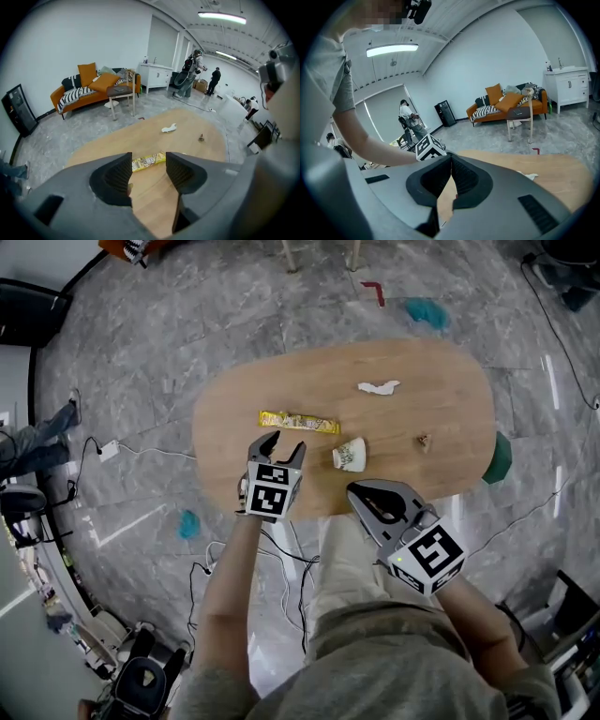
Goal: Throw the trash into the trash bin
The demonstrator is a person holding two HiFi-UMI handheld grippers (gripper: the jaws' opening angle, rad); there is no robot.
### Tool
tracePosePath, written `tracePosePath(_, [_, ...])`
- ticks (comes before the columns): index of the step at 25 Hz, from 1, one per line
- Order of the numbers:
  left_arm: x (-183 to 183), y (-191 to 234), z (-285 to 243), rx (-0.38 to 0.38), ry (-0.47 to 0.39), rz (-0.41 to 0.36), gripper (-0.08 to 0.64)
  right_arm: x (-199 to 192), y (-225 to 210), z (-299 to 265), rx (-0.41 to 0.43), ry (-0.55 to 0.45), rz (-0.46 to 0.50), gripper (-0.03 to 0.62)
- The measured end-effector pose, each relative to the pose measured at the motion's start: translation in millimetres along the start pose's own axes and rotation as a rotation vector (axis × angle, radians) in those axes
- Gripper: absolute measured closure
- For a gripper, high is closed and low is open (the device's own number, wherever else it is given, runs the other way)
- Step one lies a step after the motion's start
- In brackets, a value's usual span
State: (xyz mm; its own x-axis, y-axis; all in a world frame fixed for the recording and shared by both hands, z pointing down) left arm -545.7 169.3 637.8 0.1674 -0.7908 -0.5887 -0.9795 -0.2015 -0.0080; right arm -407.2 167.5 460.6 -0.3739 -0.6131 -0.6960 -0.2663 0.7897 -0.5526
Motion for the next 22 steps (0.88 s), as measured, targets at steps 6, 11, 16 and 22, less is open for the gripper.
tracePosePath(6, [-10.8,6.5,-29.9,-0.033,0.050,-0.042,0.325,-9.5,-9.7,-6.1,-0.019,0.006,-0.043,0.583])
tracePosePath(11, [-23.2,9.0,-51.7,-0.062,0.102,-0.103,0.301,-15.7,-15.7,-11.0,-0.031,0.007,-0.066,0.583])
tracePosePath(16, [-33.2,14.4,-70.7,-0.075,0.136,-0.147,0.285,-21.6,-21.0,-15.9,-0.034,0.009,-0.088,0.583])
tracePosePath(22, [-44.7,21.6,-93.6,-0.114,0.178,-0.232,0.272,-28.2,-27.1,-24.3,-0.033,0.023,-0.110,0.583])
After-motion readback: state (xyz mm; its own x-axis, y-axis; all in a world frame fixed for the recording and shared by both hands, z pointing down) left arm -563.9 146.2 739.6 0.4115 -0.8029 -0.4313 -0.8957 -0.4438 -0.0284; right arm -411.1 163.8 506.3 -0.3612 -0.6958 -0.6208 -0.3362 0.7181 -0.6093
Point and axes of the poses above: the fingertips, and each gripper's own axes: z backward along the fingers, y to its left, x out of its top, the point moved 2 cm from there along z, backward along the fingers, and after that the axes turned 12 degrees about -z, right-handed, at the moved point
